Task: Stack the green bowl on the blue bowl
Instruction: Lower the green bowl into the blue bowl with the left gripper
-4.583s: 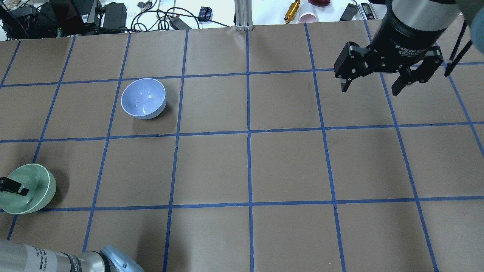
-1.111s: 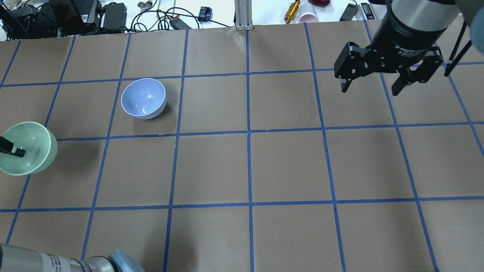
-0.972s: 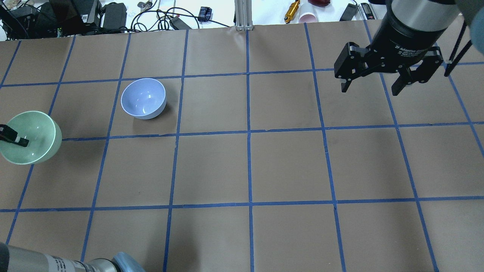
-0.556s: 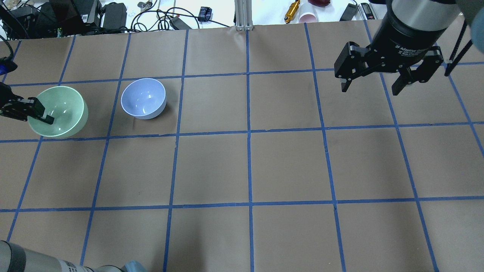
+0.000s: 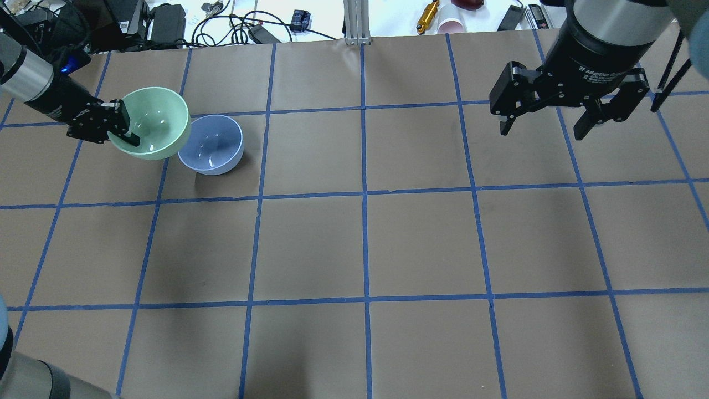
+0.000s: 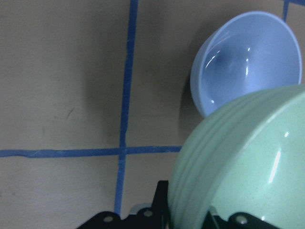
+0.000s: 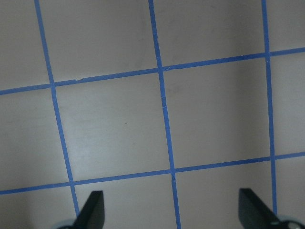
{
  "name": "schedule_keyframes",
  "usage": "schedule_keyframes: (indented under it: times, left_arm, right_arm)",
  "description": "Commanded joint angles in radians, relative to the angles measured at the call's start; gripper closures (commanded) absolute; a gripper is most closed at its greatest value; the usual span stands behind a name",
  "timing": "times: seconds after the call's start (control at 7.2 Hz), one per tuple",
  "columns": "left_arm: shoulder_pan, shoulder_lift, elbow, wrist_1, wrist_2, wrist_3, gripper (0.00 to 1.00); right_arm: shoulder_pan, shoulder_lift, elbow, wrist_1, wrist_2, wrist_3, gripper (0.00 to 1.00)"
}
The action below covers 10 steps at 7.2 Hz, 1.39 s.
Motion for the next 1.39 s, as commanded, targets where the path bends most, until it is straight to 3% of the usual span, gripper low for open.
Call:
schedule_keyframes:
  times: [0.0, 0.42, 1.11, 1.25]
  left_arm:
    - [-0.051, -0.035, 0.022, 0.036, -0.023, -0.100, 1.00]
    - [-0.077, -0.105, 0.022, 0.131, -0.015, -0.112, 1.00]
    - [-0.080, -0.145, 0.017, 0.129, -0.006, -0.104, 1.00]
    - [-0.088, -0.144, 0.013, 0.133, 0.035, -0.102, 1.00]
  right_arm:
    - [0.000, 0.000, 0.000, 0.000, 0.000, 0.000, 0.00]
    - [0.000, 0.000, -0.001, 0.002, 0.000, 0.000, 0.00]
    - [0.000, 0.000, -0.001, 0.000, 0.000, 0.000, 0.00]
    - [0.000, 0.000, -0.001, 0.000, 0.000, 0.000, 0.00]
